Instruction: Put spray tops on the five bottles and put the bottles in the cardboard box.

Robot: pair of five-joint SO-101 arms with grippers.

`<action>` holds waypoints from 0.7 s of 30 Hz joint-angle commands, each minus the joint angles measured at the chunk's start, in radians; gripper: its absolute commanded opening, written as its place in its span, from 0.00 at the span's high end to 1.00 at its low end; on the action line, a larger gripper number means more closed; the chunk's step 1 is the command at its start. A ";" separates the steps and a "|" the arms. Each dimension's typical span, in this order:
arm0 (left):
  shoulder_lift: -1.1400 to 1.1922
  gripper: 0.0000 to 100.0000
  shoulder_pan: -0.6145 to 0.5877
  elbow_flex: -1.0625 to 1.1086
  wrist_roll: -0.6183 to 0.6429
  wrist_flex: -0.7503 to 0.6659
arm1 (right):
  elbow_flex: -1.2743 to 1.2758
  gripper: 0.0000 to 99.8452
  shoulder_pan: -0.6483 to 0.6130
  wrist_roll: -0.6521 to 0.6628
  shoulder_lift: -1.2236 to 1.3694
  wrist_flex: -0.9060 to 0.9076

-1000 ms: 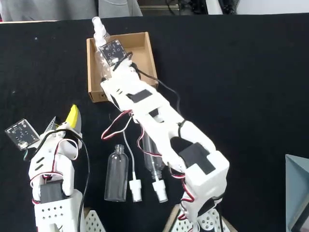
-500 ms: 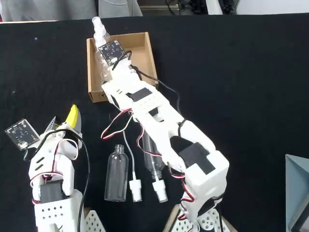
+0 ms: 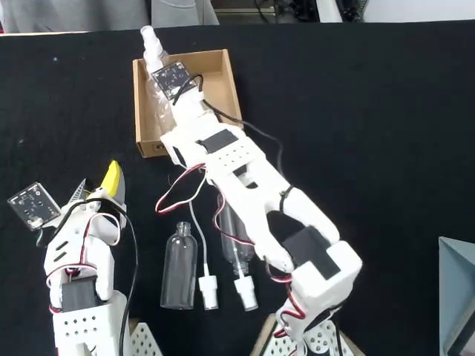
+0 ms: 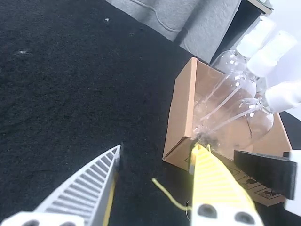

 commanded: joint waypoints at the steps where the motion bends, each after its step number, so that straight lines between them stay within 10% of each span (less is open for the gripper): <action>1: -0.009 0.78 0.001 0.024 -0.008 -0.018 | -0.064 0.67 -0.026 -0.008 -0.120 0.051; 21: -0.009 0.78 -0.001 0.024 -0.008 -0.018 | -0.062 0.67 -0.020 -0.008 -0.404 0.427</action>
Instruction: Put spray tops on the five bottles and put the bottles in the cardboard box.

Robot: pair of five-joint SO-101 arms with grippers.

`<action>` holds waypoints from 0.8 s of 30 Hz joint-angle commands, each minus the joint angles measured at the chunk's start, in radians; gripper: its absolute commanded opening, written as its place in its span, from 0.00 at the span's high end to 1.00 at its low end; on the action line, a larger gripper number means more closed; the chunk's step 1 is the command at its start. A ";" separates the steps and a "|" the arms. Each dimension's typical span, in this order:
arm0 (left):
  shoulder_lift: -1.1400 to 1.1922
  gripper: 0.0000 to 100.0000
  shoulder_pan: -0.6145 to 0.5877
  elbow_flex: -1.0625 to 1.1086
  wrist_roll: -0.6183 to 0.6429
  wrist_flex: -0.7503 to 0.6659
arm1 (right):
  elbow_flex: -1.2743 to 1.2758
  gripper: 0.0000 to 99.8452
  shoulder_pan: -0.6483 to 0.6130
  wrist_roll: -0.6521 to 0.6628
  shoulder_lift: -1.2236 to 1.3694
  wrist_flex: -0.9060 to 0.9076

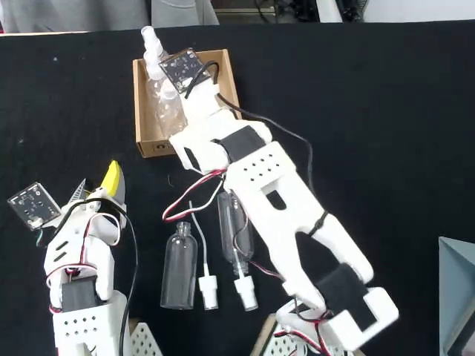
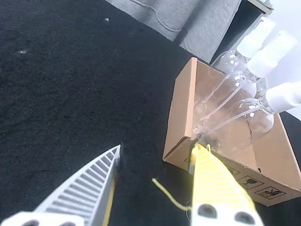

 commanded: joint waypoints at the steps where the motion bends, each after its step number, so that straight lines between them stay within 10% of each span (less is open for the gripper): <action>1: -0.009 0.78 -0.001 0.024 -0.006 -0.018 | -0.062 0.67 -0.020 -0.008 -0.079 0.071; 24: -0.009 0.78 -0.004 0.024 -0.006 -0.018 | 0.002 0.67 -0.026 -0.087 -0.071 0.362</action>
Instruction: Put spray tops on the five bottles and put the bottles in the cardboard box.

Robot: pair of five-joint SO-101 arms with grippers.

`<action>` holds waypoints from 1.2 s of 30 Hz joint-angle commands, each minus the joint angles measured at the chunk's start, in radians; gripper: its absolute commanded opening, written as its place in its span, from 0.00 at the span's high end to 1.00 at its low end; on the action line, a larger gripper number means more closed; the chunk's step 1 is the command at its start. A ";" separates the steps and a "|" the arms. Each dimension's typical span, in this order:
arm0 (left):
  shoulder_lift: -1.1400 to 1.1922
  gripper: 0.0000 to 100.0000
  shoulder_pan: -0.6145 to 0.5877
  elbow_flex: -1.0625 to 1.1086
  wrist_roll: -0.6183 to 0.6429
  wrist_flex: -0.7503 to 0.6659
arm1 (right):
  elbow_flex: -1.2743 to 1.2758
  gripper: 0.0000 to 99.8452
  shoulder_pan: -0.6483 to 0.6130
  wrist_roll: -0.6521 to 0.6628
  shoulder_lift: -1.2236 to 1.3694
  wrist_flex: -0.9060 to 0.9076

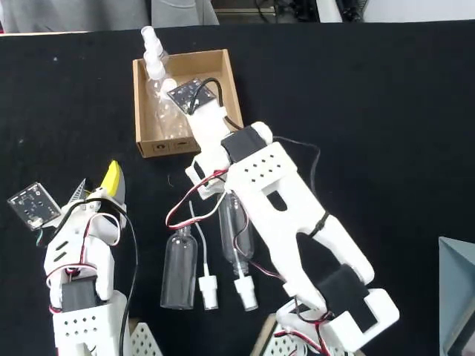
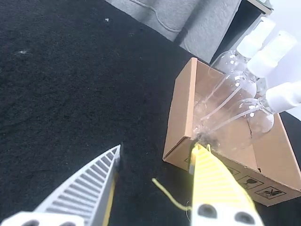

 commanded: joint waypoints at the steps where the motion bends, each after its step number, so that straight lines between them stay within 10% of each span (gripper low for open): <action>1: -0.009 0.78 -0.004 0.024 -0.006 -0.018 | 0.013 0.67 -0.026 -0.072 -0.068 0.003; 28: -0.009 0.78 -0.004 0.024 -0.006 -0.018 | 0.440 0.67 -0.021 -0.221 -0.068 -0.275; 36: -0.009 0.78 -0.005 0.024 -0.006 -0.018 | 0.456 0.94 -0.018 -0.218 -0.068 -0.327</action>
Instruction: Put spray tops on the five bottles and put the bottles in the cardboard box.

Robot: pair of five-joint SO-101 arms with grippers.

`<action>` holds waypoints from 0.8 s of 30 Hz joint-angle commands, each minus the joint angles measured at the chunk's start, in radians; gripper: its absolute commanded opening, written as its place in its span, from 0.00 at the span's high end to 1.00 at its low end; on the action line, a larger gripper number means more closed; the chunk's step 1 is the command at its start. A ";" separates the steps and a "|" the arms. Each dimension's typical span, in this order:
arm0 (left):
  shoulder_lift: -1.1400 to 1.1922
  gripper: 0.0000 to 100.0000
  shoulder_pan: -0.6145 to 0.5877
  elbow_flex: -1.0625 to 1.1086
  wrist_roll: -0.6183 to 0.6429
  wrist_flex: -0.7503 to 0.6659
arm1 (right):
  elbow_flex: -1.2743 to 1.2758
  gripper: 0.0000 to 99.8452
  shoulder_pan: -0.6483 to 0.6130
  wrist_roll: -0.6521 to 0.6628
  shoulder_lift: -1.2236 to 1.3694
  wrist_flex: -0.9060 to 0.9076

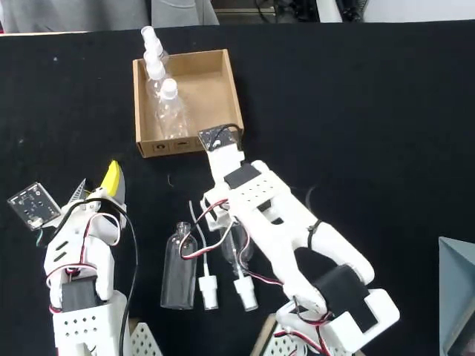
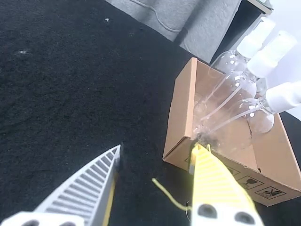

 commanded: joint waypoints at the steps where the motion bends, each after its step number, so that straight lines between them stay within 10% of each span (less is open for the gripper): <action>1: -0.009 0.78 -0.005 0.024 -0.006 -0.018 | -0.007 0.96 -0.018 -0.006 -0.068 -0.041; 10: -0.009 0.78 -0.005 0.024 -0.006 -0.018 | -0.013 0.99 0.094 -0.017 -0.077 -0.046; 24: -0.009 0.78 -0.005 0.024 -0.006 -0.018 | -0.077 0.98 0.384 -0.423 -0.074 -0.051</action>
